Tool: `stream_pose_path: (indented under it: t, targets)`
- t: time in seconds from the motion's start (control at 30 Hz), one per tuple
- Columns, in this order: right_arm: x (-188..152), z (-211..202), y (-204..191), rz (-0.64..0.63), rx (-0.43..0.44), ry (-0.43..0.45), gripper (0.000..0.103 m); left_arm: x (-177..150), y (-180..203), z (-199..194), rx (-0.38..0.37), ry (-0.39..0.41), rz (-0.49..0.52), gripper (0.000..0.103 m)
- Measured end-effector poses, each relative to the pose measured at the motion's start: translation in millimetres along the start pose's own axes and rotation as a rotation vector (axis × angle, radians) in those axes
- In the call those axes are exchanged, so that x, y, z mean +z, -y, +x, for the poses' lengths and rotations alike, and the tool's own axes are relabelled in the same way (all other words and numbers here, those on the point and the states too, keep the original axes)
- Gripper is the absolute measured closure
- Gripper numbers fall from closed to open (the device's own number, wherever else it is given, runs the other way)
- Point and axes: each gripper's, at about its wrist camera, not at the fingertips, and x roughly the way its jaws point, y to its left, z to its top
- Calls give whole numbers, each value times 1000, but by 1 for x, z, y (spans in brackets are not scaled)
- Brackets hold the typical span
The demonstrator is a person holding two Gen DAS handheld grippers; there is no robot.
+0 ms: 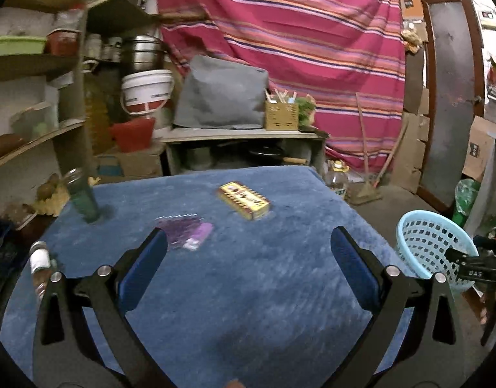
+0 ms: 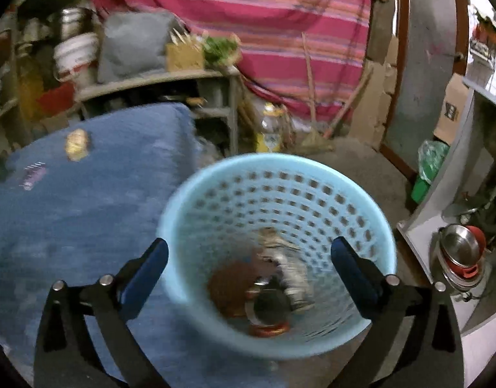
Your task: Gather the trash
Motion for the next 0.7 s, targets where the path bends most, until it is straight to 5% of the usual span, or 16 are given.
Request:
stream_pose_path:
  t: [0.43,0.7]
  targets:
    - [-29,-79,-150,-55,242,151,5,-49,-72,-57,146,-2,-91,5]
    - [-46,-101,-189,-82,285,188,5,-62,-103,-77,232,1,-142,5]
